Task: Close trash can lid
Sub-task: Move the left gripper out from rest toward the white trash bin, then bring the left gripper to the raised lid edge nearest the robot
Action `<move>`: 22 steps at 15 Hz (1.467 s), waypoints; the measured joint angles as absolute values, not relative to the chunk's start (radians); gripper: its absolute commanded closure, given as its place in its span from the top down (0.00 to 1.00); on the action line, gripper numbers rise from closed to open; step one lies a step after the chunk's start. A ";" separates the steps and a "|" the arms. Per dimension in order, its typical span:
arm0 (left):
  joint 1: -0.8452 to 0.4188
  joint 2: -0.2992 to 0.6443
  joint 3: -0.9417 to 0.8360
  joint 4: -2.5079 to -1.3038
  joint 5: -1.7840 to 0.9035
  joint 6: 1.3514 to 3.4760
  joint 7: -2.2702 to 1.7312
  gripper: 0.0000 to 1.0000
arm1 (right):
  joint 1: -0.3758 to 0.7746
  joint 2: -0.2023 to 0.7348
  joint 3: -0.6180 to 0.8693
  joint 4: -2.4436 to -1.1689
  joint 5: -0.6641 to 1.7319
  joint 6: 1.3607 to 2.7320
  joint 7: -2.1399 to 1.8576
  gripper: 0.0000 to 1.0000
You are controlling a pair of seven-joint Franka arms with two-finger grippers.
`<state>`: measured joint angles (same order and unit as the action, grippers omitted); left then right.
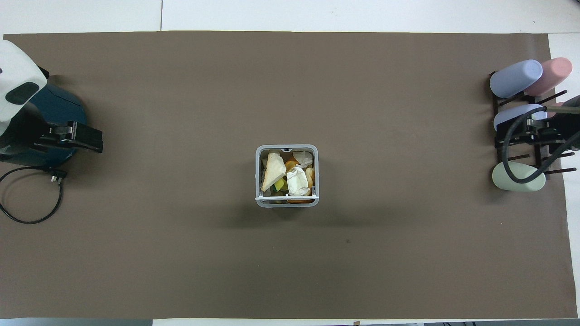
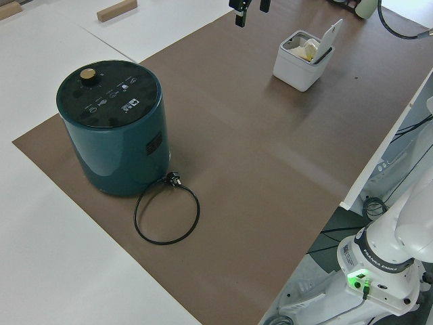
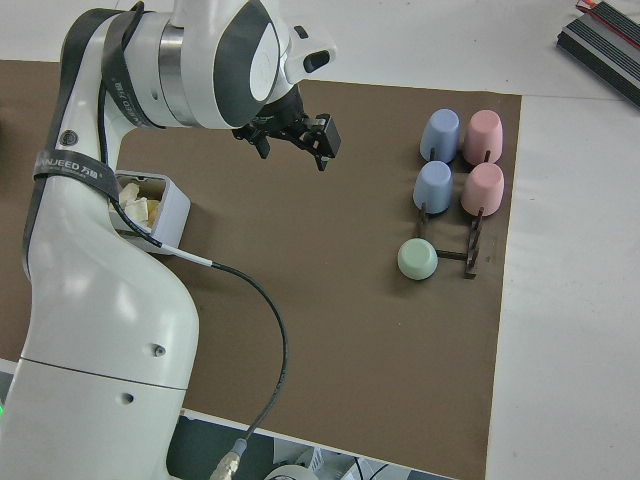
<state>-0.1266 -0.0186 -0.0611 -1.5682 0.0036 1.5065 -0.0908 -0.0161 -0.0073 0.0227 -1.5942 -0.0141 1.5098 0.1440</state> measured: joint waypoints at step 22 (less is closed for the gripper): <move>-0.749 -0.087 -0.077 -1.973 -0.071 1.940 -0.704 0.00 | -0.016 -0.007 0.023 -1.594 -0.014 1.510 0.144 1.00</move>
